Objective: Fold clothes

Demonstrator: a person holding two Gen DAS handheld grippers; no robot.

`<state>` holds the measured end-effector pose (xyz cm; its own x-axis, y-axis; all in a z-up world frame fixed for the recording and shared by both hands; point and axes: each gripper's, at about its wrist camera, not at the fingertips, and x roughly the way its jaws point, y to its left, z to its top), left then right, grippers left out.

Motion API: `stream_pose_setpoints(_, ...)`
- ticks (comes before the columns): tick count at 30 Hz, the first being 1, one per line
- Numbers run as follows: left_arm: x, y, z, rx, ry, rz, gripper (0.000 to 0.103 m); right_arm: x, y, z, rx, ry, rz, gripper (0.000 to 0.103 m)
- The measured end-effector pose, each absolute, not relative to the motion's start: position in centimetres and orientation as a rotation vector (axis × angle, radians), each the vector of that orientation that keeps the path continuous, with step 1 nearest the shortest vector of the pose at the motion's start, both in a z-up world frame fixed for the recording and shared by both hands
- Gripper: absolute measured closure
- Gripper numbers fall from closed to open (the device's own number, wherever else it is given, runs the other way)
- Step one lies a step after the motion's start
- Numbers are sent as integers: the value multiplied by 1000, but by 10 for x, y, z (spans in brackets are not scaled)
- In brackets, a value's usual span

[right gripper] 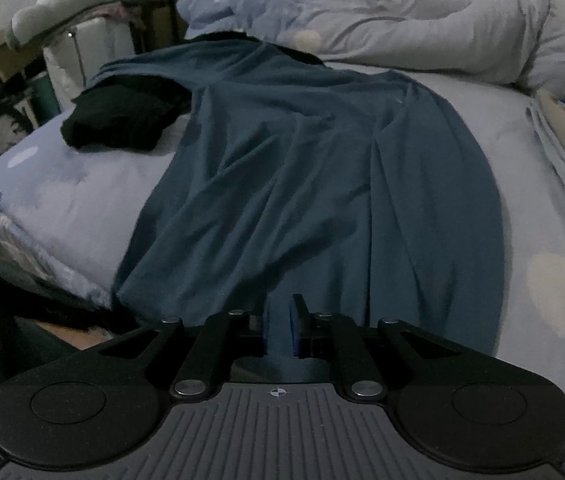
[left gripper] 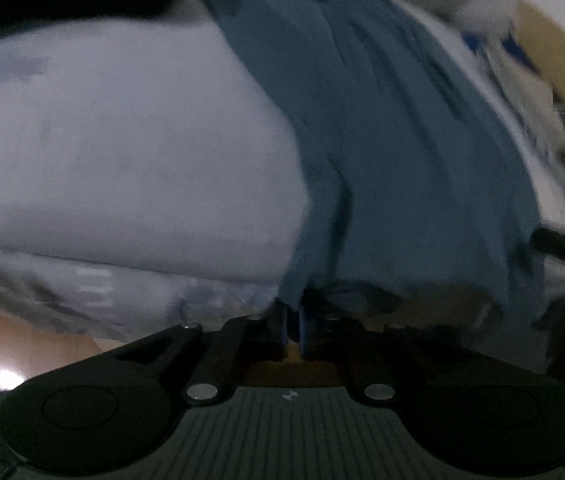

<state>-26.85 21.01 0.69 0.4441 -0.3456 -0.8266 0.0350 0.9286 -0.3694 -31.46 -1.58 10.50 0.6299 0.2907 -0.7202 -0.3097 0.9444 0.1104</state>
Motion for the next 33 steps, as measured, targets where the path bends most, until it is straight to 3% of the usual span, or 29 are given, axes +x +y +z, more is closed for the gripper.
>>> stream_pose_setpoints(5,-294,252,41,-482,999,-241,95,-305,-7,96,-54,828,377,78)
stream_pose_setpoints(12,-331,312,76,-691,891,-141,96,-306,-9,92,-65,831,372,58)
stream_pose_setpoints(17,-339,351,67,-935,862,-29,96,-306,-11,89,-73,834,367,56)
stream_pose_setpoints(27,-333,349,45,-874,981,251,95,-308,-20,92,-45,841,350,54)
stream_pose_setpoints(30,-326,351,46,-887,988,285,92,-308,-30,97,-8,828,325,53)
stream_pose_setpoints(33,-326,348,58,-857,965,318,77,-309,-49,107,-16,805,281,49)
